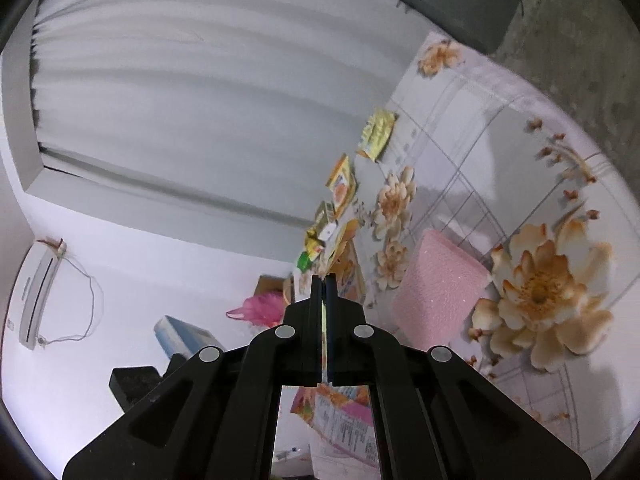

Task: Collect trash
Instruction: 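Grasp the yellow snack wrapper with the right gripper while the left gripper holds the box, then carry the medicine box and yellow wrapper over the blue wastebasket with both grippers, then open both grippers to drop the box and wrapper into the wastebasket, then move both open grippers back to the table toward the pink snack bag and sponge, then grasp the pink snack bag with the left gripper while the right gripper approaches the pink sponge, then grasp the pink sponge with the right gripper while the left gripper holds the snack bag, then carry the snack bag and pink sponge over the blue wastebasket with both grippers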

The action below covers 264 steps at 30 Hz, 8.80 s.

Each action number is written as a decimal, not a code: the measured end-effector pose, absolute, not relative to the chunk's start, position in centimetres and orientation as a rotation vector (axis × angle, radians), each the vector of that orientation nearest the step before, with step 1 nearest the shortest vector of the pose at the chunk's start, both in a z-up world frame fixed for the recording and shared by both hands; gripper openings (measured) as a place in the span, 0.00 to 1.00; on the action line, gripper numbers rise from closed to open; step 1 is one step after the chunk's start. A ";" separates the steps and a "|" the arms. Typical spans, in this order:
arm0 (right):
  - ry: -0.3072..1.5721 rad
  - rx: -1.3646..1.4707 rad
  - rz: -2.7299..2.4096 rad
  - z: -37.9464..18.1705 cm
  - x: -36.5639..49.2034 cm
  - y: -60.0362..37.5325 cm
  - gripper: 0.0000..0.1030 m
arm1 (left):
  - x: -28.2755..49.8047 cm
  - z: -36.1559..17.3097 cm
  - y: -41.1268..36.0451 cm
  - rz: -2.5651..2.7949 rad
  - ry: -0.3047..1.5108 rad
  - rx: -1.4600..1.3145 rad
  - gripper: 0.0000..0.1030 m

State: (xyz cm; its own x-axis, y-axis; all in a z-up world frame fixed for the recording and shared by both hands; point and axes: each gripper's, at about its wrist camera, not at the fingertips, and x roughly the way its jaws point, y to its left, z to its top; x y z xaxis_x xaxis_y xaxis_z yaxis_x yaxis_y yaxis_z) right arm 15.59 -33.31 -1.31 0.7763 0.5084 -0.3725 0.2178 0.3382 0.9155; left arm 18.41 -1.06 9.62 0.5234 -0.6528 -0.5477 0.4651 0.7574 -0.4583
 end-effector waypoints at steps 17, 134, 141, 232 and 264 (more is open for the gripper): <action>0.565 1.259 0.097 0.1 8.0 -36.7 0.00 | 17.1 9.4 -5.2 -0.762 0.769 -0.209 0.78; 0.812 0.464 -0.397 1.4 4.3 -27.7 0.92 | 7.9 7.0 4.4 -0.599 0.731 -0.047 0.86; 0.958 0.557 -0.267 -2.2 9.3 -26.0 0.92 | 7.5 5.2 5.5 -0.606 0.769 -0.045 0.86; 1.170 0.734 -0.274 -8.2 27.4 -26.3 0.88 | 13.9 8.0 10.9 -0.658 0.675 -0.466 0.02; 1.081 0.352 -0.098 -7.2 12.2 -25.8 0.81 | 11.3 1.6 -2.8 -0.891 1.053 -0.136 0.03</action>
